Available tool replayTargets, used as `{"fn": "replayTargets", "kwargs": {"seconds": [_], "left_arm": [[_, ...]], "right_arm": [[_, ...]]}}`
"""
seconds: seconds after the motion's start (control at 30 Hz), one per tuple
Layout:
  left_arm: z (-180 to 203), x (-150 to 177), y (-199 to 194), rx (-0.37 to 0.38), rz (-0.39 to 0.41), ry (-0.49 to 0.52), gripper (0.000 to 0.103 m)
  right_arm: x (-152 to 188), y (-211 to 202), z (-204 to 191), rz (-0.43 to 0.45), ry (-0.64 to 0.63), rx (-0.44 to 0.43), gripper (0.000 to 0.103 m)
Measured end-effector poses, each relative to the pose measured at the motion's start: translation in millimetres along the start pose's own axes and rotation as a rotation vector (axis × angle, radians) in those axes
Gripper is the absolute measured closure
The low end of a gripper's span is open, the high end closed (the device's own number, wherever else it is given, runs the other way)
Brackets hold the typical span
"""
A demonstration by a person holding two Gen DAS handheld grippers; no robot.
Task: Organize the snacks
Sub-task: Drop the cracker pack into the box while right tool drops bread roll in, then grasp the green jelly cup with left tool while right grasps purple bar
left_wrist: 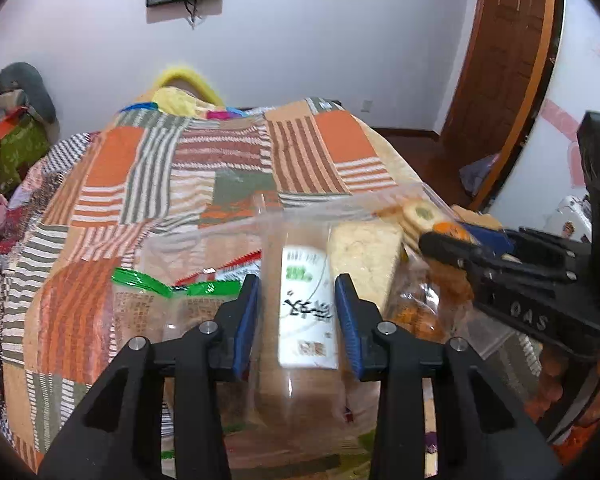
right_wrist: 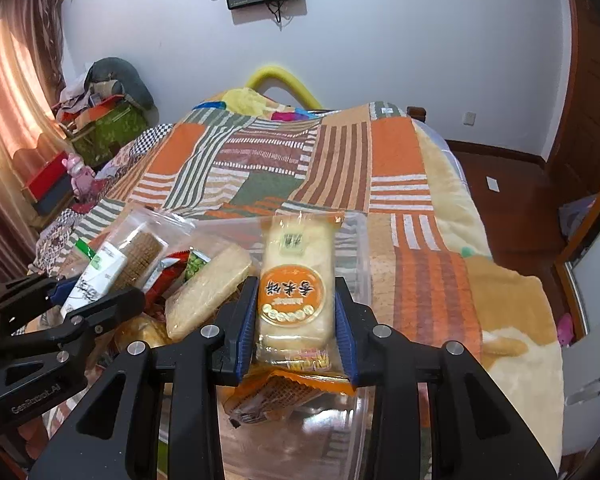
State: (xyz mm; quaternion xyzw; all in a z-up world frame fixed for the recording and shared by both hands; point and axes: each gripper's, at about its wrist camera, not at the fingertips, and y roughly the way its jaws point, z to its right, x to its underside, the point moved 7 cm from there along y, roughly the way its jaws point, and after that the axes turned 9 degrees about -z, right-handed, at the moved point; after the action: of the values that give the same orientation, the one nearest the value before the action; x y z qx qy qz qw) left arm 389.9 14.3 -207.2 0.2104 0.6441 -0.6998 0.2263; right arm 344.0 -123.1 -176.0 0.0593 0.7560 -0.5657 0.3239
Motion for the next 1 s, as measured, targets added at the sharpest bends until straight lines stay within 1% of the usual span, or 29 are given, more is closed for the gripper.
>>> {"fn": "replayTargets", "kwargs": {"seconds": [0.03, 0.1, 0.17, 0.23, 0.37, 0.43, 0.57, 0.73, 0.83, 1.0], "left_arm": [[-1, -1, -2, 0.003, 0.006, 0.000, 0.064], [0, 0, -5, 0.030, 0.003, -0.004, 0.061], [1, 1, -11, 0.043, 0.005, -0.010, 0.061], [3, 2, -21, 0.049, 0.016, -0.005, 0.061], [12, 9, -46, 0.073, 0.042, 0.014, 0.057], [16, 16, -60, 0.078, 0.057, 0.028, 0.055], [22, 32, -80, 0.089, 0.065, 0.042, 0.048], [24, 64, -92, 0.092, 0.036, 0.051, 0.045], [23, 86, -91, 0.094, -0.002, 0.049, 0.044], [18, 118, -81, 0.081, -0.066, 0.046, 0.044]], "right_arm": [[1, 0, -1, -0.002, -0.001, -0.006, 0.069], [3, -6, -1, 0.009, -0.008, 0.004, 0.065], [6, -13, -1, 0.021, -0.016, 0.021, 0.059], [6, -18, -1, 0.032, -0.016, 0.025, 0.056], [13, -37, -3, 0.057, -0.018, 0.015, 0.053], [15, -45, -6, 0.067, -0.018, -0.003, 0.052], [30, -62, -12, 0.084, -0.027, -0.024, 0.048], [53, -68, -23, 0.066, -0.043, -0.058, 0.046], [68, -65, -29, 0.045, -0.035, -0.077, 0.045], [98, -44, -49, -0.032, -0.048, -0.101, 0.044]]}}
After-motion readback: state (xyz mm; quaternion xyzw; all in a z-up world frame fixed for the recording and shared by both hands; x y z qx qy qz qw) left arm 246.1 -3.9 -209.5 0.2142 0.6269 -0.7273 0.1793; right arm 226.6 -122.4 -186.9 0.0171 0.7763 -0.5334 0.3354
